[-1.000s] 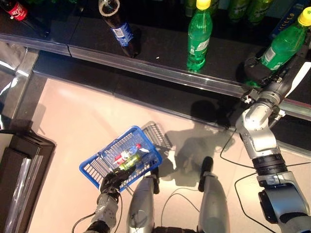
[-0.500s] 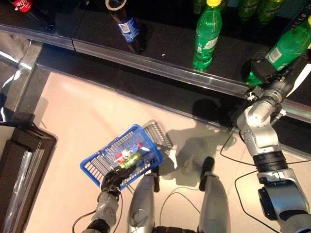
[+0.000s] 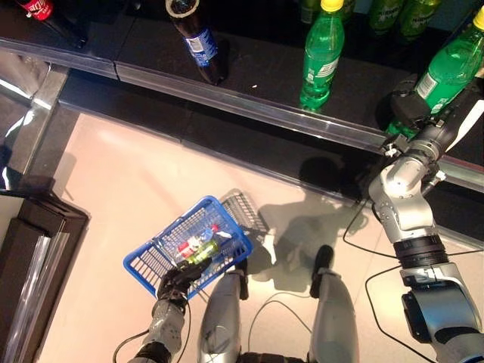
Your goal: Pick up the drink and place into the basket.
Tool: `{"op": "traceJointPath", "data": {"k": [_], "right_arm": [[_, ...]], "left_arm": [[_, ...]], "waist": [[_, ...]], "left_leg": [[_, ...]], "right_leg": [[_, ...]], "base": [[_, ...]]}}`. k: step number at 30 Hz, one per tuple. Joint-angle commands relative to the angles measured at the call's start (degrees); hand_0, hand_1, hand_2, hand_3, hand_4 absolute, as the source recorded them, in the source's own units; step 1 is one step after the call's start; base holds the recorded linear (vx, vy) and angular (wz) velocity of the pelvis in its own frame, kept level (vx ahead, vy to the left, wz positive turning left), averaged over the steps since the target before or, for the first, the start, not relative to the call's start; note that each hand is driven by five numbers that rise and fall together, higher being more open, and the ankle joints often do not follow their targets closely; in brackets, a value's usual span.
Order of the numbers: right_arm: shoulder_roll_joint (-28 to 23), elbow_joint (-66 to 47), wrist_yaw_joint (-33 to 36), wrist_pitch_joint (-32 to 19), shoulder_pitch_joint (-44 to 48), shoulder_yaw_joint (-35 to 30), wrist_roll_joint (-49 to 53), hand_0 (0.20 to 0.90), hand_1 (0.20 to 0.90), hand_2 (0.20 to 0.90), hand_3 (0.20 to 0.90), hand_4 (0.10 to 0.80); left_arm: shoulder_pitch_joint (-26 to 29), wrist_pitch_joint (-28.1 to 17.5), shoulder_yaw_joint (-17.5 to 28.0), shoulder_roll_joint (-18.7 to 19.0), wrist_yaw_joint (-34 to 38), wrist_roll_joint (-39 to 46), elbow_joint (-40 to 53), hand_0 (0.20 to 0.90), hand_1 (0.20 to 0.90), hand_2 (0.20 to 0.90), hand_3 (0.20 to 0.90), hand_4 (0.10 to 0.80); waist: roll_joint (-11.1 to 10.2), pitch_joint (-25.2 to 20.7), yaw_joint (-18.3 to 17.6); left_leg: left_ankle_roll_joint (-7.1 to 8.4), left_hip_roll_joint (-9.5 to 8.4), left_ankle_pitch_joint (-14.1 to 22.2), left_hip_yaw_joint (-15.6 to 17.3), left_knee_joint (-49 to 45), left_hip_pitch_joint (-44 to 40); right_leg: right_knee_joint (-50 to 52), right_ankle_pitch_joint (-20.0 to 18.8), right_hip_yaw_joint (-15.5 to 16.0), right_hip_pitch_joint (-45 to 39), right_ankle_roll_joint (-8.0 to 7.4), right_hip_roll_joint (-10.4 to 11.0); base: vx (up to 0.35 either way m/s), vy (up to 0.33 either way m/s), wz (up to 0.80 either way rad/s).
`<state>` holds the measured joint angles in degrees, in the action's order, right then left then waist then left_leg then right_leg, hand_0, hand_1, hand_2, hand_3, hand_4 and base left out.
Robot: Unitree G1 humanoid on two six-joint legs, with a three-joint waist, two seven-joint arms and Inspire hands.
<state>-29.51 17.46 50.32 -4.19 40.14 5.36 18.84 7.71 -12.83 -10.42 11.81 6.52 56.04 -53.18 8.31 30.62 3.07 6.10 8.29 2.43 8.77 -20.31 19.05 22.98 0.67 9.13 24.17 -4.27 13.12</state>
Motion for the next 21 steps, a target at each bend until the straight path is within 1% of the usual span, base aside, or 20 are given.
{"op": "traceJointPath", "data": {"k": [1,4,5,7,11,12,14,15,16,18,21], "right_arm": [[-6.0,-13.3,1.1,-6.0,4.7,-2.5,-7.9,0.3,0.3,0.3,0.2,0.1],[-5.9,-16.1,0.6,-6.4,3.5,-2.7,-9.3,0.3,0.3,0.3,0.2,0.1],[-5.8,-19.7,-1.5,-7.0,2.1,-2.7,-11.1,0.3,0.3,0.3,0.2,0.1],[-5.7,-22.0,-3.9,-8.1,1.0,-2.5,-11.6,0.3,0.3,0.3,0.2,0.1],[-5.7,-27.6,-10.9,-10.1,-1.9,-1.6,-11.3,0.3,0.3,0.3,0.2,0.1],[-5.8,-29.2,-12.5,-10.4,-2.4,-1.2,-10.2,0.3,0.3,0.3,0.2,0.1],[-5.6,-30.6,-14.0,-10.7,-3.0,-0.9,-9.4,0.3,0.3,0.3,0.2,0.1],[-5.6,-31.0,-14.3,-10.7,-3.3,-0.8,-9.1,0.3,0.3,0.3,0.2,0.1],[-5.4,-32.9,-16.6,-11.1,-4.4,-0.3,-7.3,0.3,0.3,0.3,0.2,0.1],[-4.9,-34.4,-18.1,-11.2,-5.3,0.2,-6.8,0.3,0.3,0.3,0.2,0.1],[-3.4,-37.5,-22.3,-10.7,-7.2,1.9,-4.7,0.3,0.3,0.3,0.2,0.1]], "left_arm": [[-6.4,-5.1,1.3,0.8,-4.5,2.3,8.9,0.3,0.3,0.3,0.2,0.1],[-6.7,-5.8,2.2,0.8,-4.8,2.8,9.5,0.3,0.3,0.3,0.2,0.1],[-7.0,-6.1,3.6,0.8,-5.5,5.2,10.5,0.3,0.3,0.3,0.2,0.1],[-7.3,-6.2,4.8,0.7,-6.5,6.6,11.3,0.3,0.3,0.3,0.2,0.1],[-8.5,-7.1,6.5,1.1,-7.8,7.0,14.8,0.3,0.3,0.3,0.2,0.1],[-8.8,-7.6,6.7,1.3,-8.2,7.1,16.0,0.3,0.3,0.3,0.2,0.1],[-9.1,-7.8,6.6,1.5,-8.3,7.5,17.3,0.3,0.3,0.3,0.2,0.1],[-9.2,-7.6,6.7,1.6,-8.2,7.5,17.8,0.3,0.3,0.3,0.2,0.1],[-9.8,-7.6,7.0,2.1,-8.7,7.1,19.8,0.3,0.3,0.3,0.2,0.1],[-10.3,-7.1,7.0,2.5,-8.6,7.1,21.8,0.3,0.3,0.3,0.2,0.1],[-11.3,-6.4,6.5,3.1,-8.3,7.4,26.0,0.3,0.3,0.3,0.2,0.1]], "waist": [[-1.5,-0.8,-1.1],[-1.7,-0.8,-1.4],[-2.0,-0.8,-1.7],[-2.2,-1.0,-2.0],[-2.8,-2.7,-2.3],[-2.9,-3.4,-2.2],[-3.0,-3.8,-2.3],[-3.1,-4.1,-2.2],[-3.5,-4.8,-2.2],[-3.6,-5.7,-1.9],[-4.2,-7.3,-1.5]], "left_leg": [[-1.1,-1.05,-8.2,-2.0,-7.6,3.6],[-1.02,-0.81,-8.3,-1.8,-7.9,3.1],[-0.91,-0.4,-8.4,-1.5,-8.2,2.4],[-0.76,-0.09,-8.6,-1.4,-8.5,2.1],[-0.24,0.77,-9.2,-0.9,-8.4,0.3],[-0.12,0.98,-9.9,-0.7,-7.8,-0.3],[-0.03,1.18,-9.9,-0.5,-7.7,-0.9],[-0.01,1.23,-10.0,-0.5,-7.6,-1.1],[0.03,1.34,-9.6,-0.3,-7.6,-2.2],[0.03,1.44,-9.9,-0.2,-7.0,-2.8],[-0.01,1.39,-9.7,-0.1,-6.0,-4.8]], "right_leg": [[1.9,5.7,1.8,-7.3,4.93,-2.4],[2.2,6.0,1.8,-7.9,5.07,-2.6],[2.3,6.4,1.7,-8.8,5.24,-2.8],[2.5,6.7,1.6,-9.4,5.4,-3.0],[1.8,7.1,1.5,-12.0,5.65,-3.3],[1.0,6.8,1.6,-12.8,5.8,-3.4],[0.9,7.0,1.6,-13.7,5.92,-3.5],[0.7,6.9,1.7,-14.0,5.93,-3.5],[0.4,7.4,1.8,-15.5,5.97,-3.6],[-0.4,7.1,2.0,-16.5,6.05,-3.8],[-1.5,7.0,2.6,-18.9,5.96,-3.8]], "base": [[0.0,0.0,0.0],[0.0,0.0,0.0],[0.0,0.0,0.0],[0.0,0.0,0.0],[0.059,0.022,-0.02],[0.087,0.03,-0.07],[0.048,0.021,-0.08],[0.074,0.015,0.0],[0.092,0.018,-0.01],[0.08,0.014,-0.04],[0.093,0.013,0.01]]}}
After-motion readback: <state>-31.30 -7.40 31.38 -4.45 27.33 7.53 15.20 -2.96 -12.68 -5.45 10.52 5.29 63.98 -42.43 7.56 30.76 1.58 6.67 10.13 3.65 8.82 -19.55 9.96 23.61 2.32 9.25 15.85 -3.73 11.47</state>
